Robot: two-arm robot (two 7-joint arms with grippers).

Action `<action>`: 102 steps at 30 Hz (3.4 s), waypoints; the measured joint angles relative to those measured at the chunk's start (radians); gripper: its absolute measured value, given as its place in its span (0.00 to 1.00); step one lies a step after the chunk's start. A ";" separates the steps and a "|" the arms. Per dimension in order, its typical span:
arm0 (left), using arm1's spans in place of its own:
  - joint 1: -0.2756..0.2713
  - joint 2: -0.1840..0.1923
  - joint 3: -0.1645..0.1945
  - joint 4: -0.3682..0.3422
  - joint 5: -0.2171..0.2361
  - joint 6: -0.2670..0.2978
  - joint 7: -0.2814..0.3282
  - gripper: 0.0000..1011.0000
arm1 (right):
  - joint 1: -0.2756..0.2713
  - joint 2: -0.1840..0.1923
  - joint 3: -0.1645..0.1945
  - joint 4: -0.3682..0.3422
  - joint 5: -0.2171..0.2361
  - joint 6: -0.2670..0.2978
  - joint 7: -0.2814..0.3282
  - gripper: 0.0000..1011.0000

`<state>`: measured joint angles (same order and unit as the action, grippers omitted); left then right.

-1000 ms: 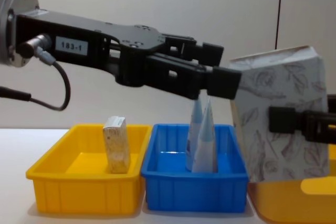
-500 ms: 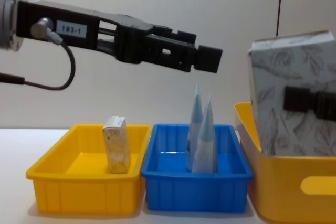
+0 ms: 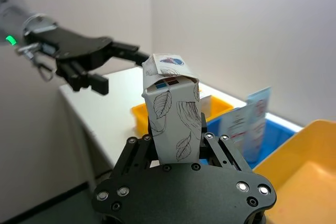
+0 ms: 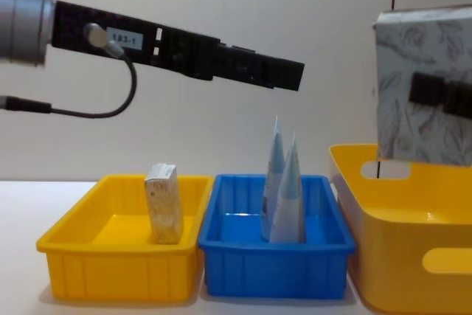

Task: Bimanual collaborative sorting of washing and personal care products

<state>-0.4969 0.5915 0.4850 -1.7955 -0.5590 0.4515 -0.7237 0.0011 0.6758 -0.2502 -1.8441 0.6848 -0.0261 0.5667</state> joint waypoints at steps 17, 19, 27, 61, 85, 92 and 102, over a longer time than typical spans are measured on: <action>-0.006 -0.050 0.018 0.031 0.007 0.051 0.101 0.99 | 0.024 -0.116 0.020 0.033 -0.123 -0.057 -0.228 0.34; -0.007 -0.053 0.019 0.033 0.007 0.054 0.107 0.99 | 0.030 -0.132 0.020 0.042 -0.145 -0.063 -0.258 0.34; -0.008 -0.060 0.022 0.037 0.008 0.061 0.121 0.99 | 0.058 -0.194 0.013 0.086 -0.233 -0.083 -0.367 0.34; -0.009 -0.067 0.025 0.042 0.009 0.068 0.136 0.99 | 0.304 -0.422 -0.054 0.439 -0.502 -0.016 -0.620 0.34; -0.009 -0.068 0.025 0.042 0.009 0.068 0.137 0.99 | 0.344 -0.443 -0.047 0.470 -0.503 0.034 -0.611 0.76; -0.009 -0.068 0.025 0.042 0.009 0.068 0.136 0.99 | 0.347 -0.444 -0.047 0.472 -0.503 0.037 -0.610 0.93; -0.009 -0.068 0.025 0.042 0.009 0.068 0.136 0.99 | 0.348 -0.445 -0.046 0.470 -0.501 0.042 -0.602 0.99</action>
<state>-0.5057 0.5239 0.5096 -1.7534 -0.5504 0.5190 -0.5873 0.3488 0.2310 -0.2962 -1.3737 0.1837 0.0158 -0.0350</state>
